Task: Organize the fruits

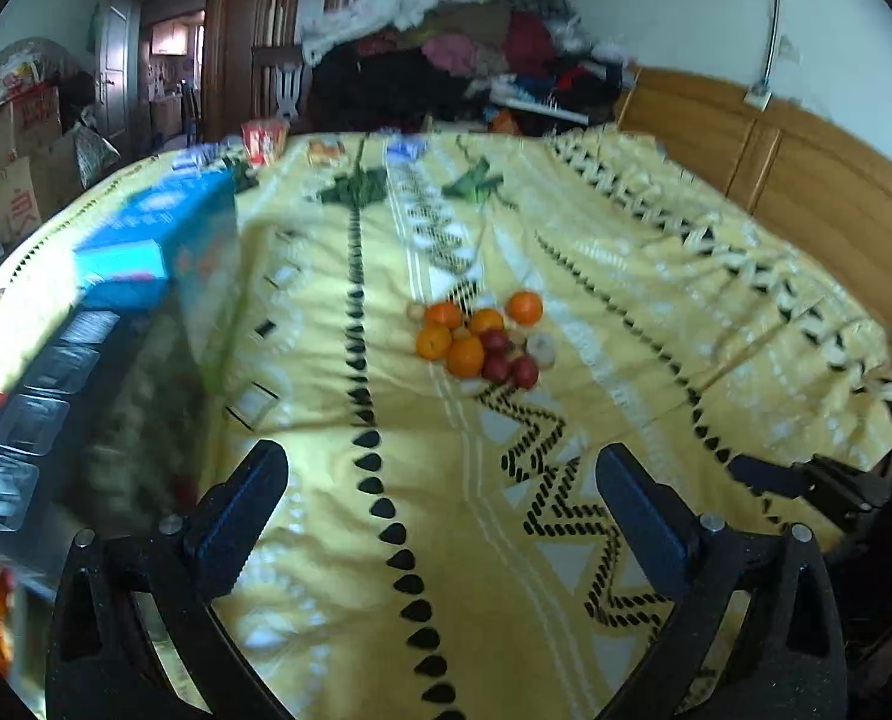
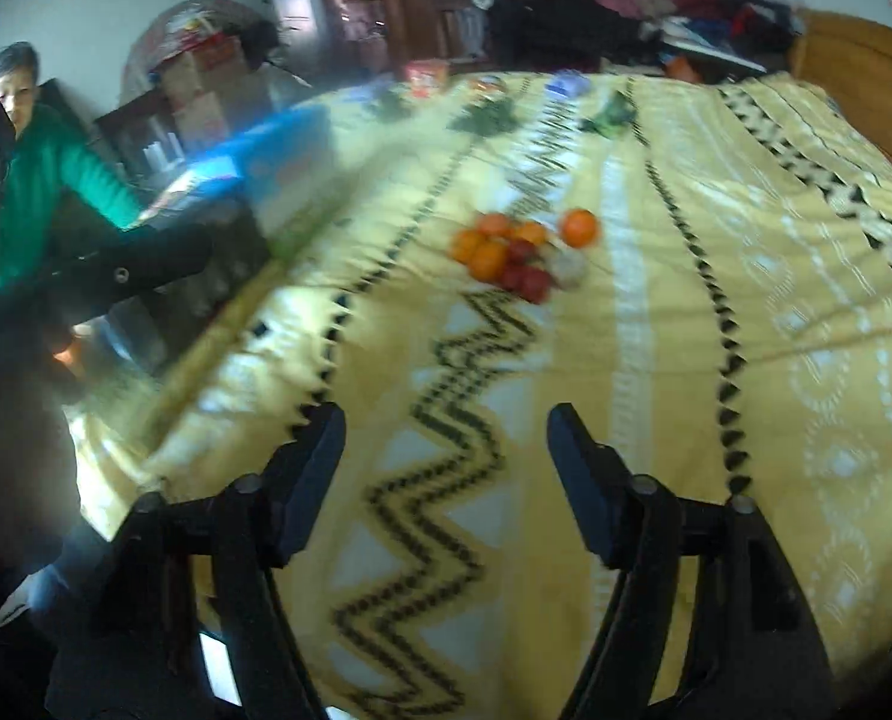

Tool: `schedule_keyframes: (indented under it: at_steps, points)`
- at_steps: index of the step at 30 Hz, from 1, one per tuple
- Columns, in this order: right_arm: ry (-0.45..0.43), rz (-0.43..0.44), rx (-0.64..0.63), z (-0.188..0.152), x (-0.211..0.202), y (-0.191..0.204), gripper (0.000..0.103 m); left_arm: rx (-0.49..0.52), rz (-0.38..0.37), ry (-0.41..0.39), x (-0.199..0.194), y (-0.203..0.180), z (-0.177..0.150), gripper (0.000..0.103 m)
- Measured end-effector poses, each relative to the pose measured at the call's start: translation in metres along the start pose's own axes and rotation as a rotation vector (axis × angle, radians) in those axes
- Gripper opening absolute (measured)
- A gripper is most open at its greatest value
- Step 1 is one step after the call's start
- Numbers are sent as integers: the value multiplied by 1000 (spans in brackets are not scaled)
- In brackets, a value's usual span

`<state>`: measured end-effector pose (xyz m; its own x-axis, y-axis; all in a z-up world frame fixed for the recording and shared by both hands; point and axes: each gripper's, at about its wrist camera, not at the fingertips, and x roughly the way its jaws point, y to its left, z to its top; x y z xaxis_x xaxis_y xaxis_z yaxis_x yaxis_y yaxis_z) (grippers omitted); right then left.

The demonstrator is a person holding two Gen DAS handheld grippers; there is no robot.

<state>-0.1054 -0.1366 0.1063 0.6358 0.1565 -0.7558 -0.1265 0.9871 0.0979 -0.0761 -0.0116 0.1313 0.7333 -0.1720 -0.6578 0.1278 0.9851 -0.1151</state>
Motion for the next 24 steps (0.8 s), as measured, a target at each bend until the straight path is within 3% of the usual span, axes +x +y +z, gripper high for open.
schedule_keyframes:
  at_steps: [3, 7, 11, 18, 24]
  points:
    - [58, -54, 25, -5, 37, -27, 74, 16, 70, 60, 46, -2, -15, 103]
    - [121, -115, 53, -9, 77, -54, 74, -41, 112, 160, 92, 12, -35, 103]
    - [113, -127, 63, -22, 92, -64, 81, -35, 150, 228, 123, 16, -57, 103]
    - [103, -98, 40, -29, 96, -65, 101, -38, 154, 209, 124, 17, -59, 103]
    - [106, -99, 35, -27, 99, -65, 103, -41, 147, 210, 129, 19, -56, 103]
